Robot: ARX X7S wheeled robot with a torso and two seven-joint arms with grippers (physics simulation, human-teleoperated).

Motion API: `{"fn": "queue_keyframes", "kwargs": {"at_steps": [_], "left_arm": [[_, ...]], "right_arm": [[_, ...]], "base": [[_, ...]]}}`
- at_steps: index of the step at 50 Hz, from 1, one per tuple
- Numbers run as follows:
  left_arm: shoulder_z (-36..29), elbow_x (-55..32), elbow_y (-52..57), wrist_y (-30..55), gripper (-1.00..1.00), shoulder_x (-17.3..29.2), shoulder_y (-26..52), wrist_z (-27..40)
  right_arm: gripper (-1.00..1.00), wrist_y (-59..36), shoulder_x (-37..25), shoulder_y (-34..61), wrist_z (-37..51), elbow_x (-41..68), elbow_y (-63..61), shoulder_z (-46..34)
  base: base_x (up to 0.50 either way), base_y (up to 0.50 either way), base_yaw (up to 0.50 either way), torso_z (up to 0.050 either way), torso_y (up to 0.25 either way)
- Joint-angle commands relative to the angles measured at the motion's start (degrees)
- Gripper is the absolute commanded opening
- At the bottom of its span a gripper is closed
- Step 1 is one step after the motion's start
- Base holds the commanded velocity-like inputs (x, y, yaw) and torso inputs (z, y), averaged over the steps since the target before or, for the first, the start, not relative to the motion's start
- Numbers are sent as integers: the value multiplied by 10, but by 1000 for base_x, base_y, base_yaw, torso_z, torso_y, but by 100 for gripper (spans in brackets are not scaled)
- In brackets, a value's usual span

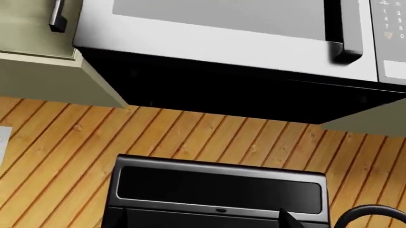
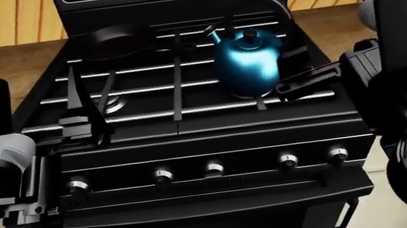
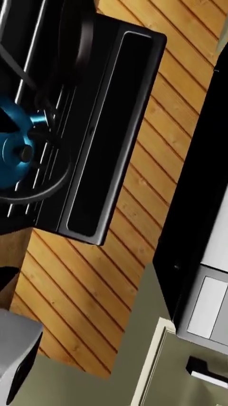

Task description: Pick the kettle from the counter and place it on a stove burner. Then turn the burner on.

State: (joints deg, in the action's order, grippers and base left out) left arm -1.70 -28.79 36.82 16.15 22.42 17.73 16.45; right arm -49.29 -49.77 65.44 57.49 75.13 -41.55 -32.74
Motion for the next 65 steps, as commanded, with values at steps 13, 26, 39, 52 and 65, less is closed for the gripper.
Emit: {"fn": "queue_keyframes", "kwargs": {"at_steps": [13, 26, 39, 52, 65], "left_arm": [[26, -3, 16, 3, 100, -11, 0, 48], [15, 33, 36, -7, 100, -16, -3, 69], [13, 39, 59, 0, 100, -8, -9, 78], [4, 48, 72, 3, 100, -1, -11, 81], [2, 58, 71, -21, 100, -5, -19, 81]], "right_arm": [[100, 220, -30, -273, 18, -288, -61, -5], [100, 342, -88, -422, 33, -365, -57, 5], [100, 372, -124, -486, 9, -347, -68, -11], [100, 346, -118, -493, 15, -297, -49, -22], [100, 381, -133, -539, 37, -272, -23, -9]], "base": [[-5, 77, 0, 0, 0], [0, 0, 0, -42, -1], [0, 0, 0, -50, 0], [0, 0, 0, -50, 0], [0, 0, 0, -8, 0]]}}
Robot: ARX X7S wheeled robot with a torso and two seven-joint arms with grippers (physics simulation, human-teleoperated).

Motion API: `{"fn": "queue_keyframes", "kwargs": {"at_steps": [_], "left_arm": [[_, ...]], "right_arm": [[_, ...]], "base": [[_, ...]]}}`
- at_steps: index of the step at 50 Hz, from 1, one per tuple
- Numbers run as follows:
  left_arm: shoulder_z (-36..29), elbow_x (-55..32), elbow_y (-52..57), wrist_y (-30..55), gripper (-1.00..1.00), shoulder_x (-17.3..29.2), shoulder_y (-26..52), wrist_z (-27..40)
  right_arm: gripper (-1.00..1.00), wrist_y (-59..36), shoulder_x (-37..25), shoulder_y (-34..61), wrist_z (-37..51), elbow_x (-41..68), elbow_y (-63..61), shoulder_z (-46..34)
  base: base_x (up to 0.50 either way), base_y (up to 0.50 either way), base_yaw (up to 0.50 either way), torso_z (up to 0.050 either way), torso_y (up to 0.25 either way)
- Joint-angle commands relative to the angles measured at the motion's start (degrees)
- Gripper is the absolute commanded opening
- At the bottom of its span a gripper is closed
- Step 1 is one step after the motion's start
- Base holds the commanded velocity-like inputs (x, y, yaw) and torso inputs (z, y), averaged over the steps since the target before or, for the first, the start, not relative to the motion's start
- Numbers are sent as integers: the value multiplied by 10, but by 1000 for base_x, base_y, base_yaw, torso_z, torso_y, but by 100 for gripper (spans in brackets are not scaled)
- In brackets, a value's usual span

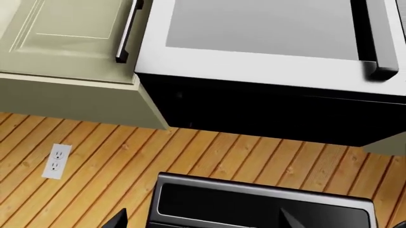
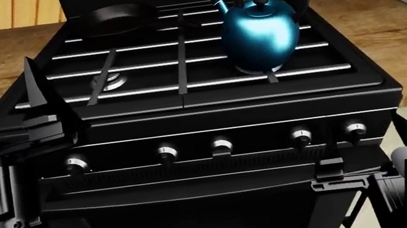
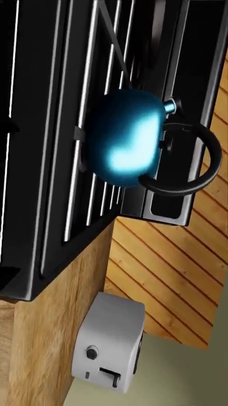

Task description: Pick the kettle from the counter and place it on a stove burner. Then turn the burner on.

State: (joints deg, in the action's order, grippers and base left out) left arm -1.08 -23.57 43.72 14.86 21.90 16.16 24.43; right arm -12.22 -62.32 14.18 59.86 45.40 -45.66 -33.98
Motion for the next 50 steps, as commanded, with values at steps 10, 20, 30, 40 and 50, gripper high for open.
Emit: {"fn": "queue_keyframes", "kwargs": {"at_steps": [10, 20, 30, 40, 50], "left_arm": [[-6, 4, 5, -7, 100, 4, -5, 2], [-9, 6, 4, -8, 100, 5, -7, 3], [-14, 9, 4, -11, 100, 6, -8, 4], [-14, 8, 4, -12, 100, 7, -8, 6], [-15, 6, 3, -13, 100, 8, -8, 7]], "right_arm": [[100, 23, -2, -39, 12, 47, 45, 7], [100, 14, -17, -25, 5, 135, 35, 23], [100, -16, -48, 5, 14, 209, 23, 37], [100, -35, -50, 15, 25, 220, 28, 36], [100, -50, -47, 37, 12, 232, 56, 40]], "base": [[0, 0, 0, 0, 0], [0, 0, 0, 0, 0], [0, 0, 0, 0, 0], [0, 0, 0, 0, 0], [0, 0, 0, 0, 0]]}}
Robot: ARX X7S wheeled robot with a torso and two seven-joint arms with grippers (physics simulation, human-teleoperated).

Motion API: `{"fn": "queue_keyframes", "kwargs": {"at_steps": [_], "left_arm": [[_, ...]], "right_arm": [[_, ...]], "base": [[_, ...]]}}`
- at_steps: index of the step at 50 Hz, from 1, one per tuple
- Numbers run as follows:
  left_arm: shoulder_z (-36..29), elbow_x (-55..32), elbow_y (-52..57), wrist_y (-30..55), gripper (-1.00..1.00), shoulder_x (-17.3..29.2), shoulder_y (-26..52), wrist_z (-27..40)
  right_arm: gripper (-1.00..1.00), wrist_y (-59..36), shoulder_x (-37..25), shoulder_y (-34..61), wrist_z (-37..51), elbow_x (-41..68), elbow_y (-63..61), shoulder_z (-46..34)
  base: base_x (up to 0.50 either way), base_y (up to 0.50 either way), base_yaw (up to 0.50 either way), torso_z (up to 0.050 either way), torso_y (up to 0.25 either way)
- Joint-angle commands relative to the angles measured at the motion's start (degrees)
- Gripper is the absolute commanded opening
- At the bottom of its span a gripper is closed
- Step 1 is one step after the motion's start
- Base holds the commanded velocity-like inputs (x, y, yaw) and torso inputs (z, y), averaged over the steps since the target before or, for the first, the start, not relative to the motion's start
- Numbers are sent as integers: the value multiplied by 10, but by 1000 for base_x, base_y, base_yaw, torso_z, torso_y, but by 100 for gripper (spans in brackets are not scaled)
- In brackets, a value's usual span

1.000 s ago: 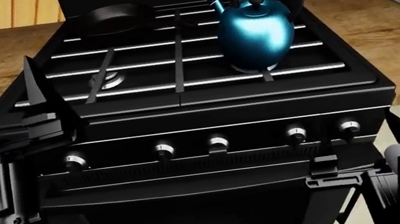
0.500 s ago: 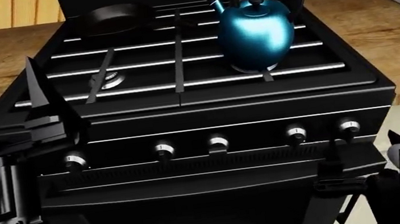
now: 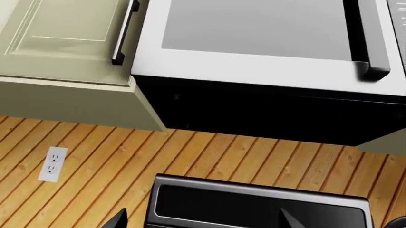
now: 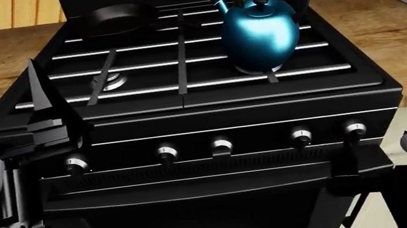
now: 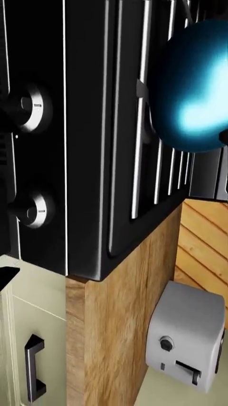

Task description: Pick the kettle from the counter and place it on a stove burner. Then turn the burner on.

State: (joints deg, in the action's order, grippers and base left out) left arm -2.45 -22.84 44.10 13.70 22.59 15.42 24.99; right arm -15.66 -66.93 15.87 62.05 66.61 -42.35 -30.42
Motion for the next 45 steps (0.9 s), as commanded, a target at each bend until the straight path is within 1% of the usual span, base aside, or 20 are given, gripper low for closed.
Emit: {"fn": "queue_keyframes", "kwargs": {"at_steps": [1, 10, 14, 30, 45], "left_arm": [[-2, -1, -1, -2, 100, 1, 0, 2], [-5, 0, -3, -4, 100, 1, -1, 3], [-5, -1, -1, -2, 100, 2, 0, 5], [-1, -4, 9, -1, 100, 6, -2, 11], [-6, -1, 4, -4, 100, 7, -2, 12]], "right_arm": [[100, -14, 0, 21, -16, 22, 28, 5], [100, -4, 5, 22, -50, 25, 58, 8], [100, -15, 12, 31, -60, 30, 75, 4], [100, -43, 22, 56, -74, 41, 113, -1], [100, -96, 62, 114, -98, 33, 167, -22]], "base": [[0, 0, 0, 0, 0], [0, 0, 0, 0, 0], [0, 0, 0, 0, 0], [0, 0, 0, 0, 0], [0, 0, 0, 0, 0]]}}
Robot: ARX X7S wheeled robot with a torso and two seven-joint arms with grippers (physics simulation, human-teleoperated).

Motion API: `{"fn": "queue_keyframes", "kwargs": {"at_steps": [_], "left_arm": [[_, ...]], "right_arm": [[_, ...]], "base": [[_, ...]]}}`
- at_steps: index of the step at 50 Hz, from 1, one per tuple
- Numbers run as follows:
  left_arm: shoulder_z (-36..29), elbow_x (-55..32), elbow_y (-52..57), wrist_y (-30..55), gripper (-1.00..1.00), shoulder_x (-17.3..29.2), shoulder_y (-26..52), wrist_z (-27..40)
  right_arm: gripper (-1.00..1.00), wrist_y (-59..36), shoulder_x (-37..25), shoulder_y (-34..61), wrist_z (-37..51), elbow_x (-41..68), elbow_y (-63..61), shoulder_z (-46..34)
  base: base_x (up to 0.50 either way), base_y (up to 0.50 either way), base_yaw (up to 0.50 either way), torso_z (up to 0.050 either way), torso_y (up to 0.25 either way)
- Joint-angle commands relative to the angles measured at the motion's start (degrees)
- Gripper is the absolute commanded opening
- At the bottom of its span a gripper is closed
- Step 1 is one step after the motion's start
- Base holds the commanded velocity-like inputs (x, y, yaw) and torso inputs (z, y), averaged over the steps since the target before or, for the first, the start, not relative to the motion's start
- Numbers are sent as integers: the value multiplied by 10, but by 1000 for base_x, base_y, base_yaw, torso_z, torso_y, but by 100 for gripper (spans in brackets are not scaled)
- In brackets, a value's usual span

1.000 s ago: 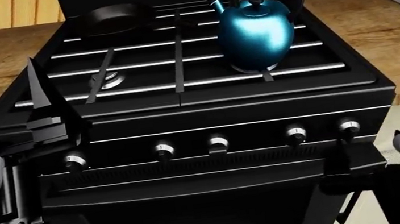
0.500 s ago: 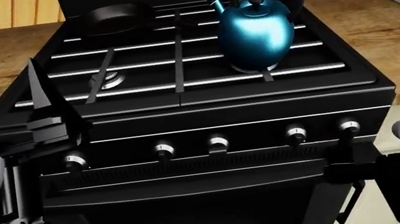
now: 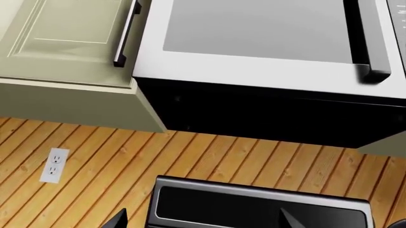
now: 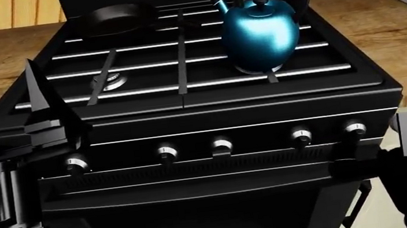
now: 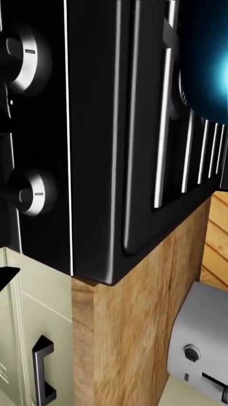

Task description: Pick the kettle from the counter and place it on a stove burner. Then turn the burner on.

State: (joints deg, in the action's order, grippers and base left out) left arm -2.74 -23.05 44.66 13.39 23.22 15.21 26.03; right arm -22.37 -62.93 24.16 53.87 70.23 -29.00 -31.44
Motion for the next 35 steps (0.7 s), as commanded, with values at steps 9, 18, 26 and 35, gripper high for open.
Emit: {"fn": "queue_keyframes", "kwargs": {"at_steps": [9, 18, 26, 35], "left_arm": [[-8, 6, -5, -3, 100, 1, 0, 2], [-19, 18, -5, -4, 100, 2, 1, 3], [-30, 30, -12, -10, 100, 0, 0, 3], [-32, 31, -13, -11, 100, 1, 0, 3]], "right_arm": [[100, -8, 44, 28, -56, -21, 76, -15], [100, 55, 43, -7, -117, -45, 92, -5], [100, 93, 44, -30, -152, -55, 111, 0], [100, 104, 48, -36, -164, -54, 134, 5]], "base": [[0, 0, 0, 0, 0], [0, 0, 0, 0, 0], [0, 0, 0, 0, 0], [0, 0, 0, 0, 0]]}}
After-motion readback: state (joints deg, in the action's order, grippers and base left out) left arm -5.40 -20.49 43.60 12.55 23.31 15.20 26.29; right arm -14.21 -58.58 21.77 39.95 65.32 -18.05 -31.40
